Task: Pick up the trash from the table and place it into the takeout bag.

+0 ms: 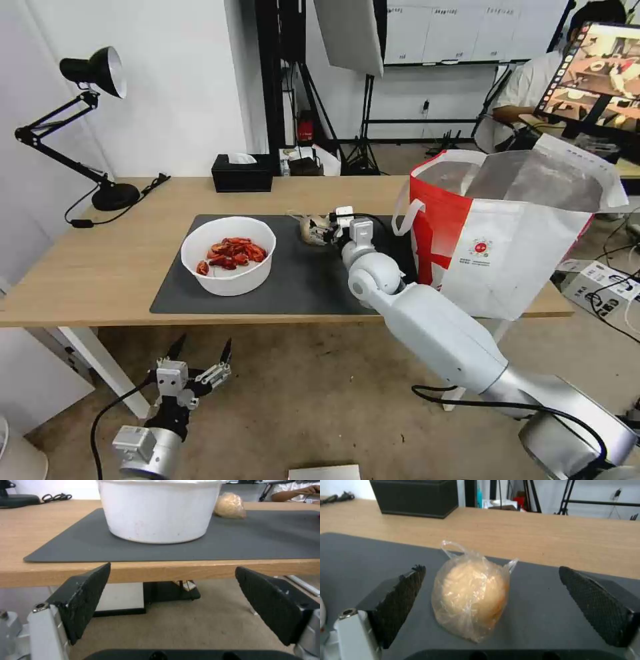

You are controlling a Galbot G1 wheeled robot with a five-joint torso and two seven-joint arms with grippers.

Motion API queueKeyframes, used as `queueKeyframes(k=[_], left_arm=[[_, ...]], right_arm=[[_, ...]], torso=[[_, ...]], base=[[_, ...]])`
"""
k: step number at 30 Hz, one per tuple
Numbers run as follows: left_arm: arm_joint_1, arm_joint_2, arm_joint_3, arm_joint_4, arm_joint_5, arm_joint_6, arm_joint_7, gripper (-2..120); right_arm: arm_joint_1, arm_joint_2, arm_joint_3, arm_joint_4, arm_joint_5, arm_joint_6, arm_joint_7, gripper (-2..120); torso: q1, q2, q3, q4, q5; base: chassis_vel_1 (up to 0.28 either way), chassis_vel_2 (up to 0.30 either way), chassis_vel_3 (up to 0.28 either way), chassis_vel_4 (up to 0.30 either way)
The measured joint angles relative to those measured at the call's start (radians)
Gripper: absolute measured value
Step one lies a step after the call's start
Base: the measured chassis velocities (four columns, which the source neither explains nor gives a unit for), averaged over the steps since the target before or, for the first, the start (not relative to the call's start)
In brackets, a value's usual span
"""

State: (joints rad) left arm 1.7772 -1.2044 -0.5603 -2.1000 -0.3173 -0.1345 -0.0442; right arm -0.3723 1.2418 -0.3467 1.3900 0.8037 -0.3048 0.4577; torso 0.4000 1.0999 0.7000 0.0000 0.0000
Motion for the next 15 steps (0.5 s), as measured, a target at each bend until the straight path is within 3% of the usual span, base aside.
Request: queueKeyframes(k=[15], left_arm=[[0.011,-0.009,-0.002,-0.011,0.005,-0.002,0.000,100]], right_arm=[[0.030,0.027,-0.012,-0.102,-0.034,-0.007,-0.159,100]], torso=[[0.000,0.000,0.000,0.0000,0.0000]], base=[[0.000,0.000,0.000,0.000]])
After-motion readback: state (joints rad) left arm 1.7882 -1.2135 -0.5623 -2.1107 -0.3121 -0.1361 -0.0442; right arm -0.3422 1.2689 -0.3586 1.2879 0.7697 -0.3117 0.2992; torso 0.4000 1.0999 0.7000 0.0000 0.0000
